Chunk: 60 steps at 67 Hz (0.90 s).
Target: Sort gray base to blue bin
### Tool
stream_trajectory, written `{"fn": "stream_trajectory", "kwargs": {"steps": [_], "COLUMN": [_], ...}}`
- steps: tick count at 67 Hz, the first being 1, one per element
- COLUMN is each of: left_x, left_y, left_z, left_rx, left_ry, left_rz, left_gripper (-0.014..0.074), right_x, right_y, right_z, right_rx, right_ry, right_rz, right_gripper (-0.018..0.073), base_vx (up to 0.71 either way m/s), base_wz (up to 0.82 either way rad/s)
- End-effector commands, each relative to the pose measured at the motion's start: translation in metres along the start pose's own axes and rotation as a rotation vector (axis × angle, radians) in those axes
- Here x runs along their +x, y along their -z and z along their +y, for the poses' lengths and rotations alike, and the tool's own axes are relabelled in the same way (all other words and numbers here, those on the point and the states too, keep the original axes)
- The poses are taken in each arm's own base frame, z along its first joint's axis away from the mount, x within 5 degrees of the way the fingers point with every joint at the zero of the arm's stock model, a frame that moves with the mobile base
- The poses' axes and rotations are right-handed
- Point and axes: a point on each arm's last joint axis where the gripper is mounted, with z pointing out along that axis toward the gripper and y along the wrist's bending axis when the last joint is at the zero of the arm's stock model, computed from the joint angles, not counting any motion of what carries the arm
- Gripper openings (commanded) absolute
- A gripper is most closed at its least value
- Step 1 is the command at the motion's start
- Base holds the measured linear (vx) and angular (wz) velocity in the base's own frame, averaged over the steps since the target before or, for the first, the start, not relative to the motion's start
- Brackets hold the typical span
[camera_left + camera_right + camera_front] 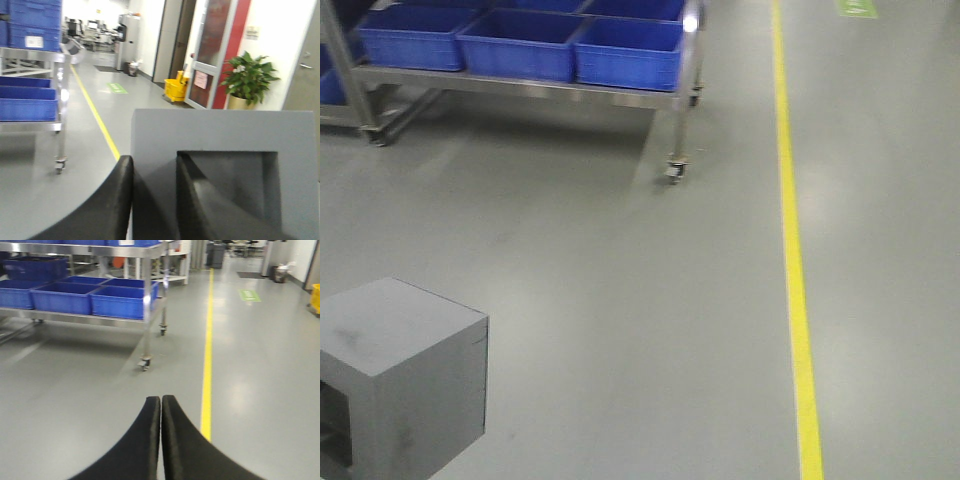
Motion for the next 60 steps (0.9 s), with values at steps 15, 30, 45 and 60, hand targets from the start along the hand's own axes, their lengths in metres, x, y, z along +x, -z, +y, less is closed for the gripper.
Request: {"fn": "stream_trajectory", "kwargs": {"steps": [15, 30, 45, 60], "left_x": [-0.0192, -0.0192, -0.0192, -0.0192], "left_y": [0.0015, 0.0015, 0.0015, 0.0015], "left_z": [-0.0059, -0.0059, -0.0059, -0.0059], "left_rx": [0.052, 0.052, 0.052, 0.052], "left_ry": [0.01, 0.01, 0.01, 0.01], "left_rz": [-0.126, -0.126, -0.126, -0.126], "left_gripper": [-0.0007, -0.0007, -0.0007, -0.0007], "right_x": [-0.006, -0.0061, -0.006, -0.0059], "right_y": [0.0005, 0.0005, 0.0004, 0.0004], "right_z": [0.0001, 0.0001, 0.0001, 0.0001], "right_rx": [0.0, 0.0, 0.0, 0.0], "right_ry": [0.021, 0.021, 0.021, 0.021], "right_rz": [-0.084, -0.084, -0.083, -0.082], "right_gripper": [-0.0005, -0.0005, -0.0005, -0.0005], "base_vx": [0.2, 0.27, 0.33, 0.37], "base_wz": [-0.42, -0.22, -0.18, -0.05]}}
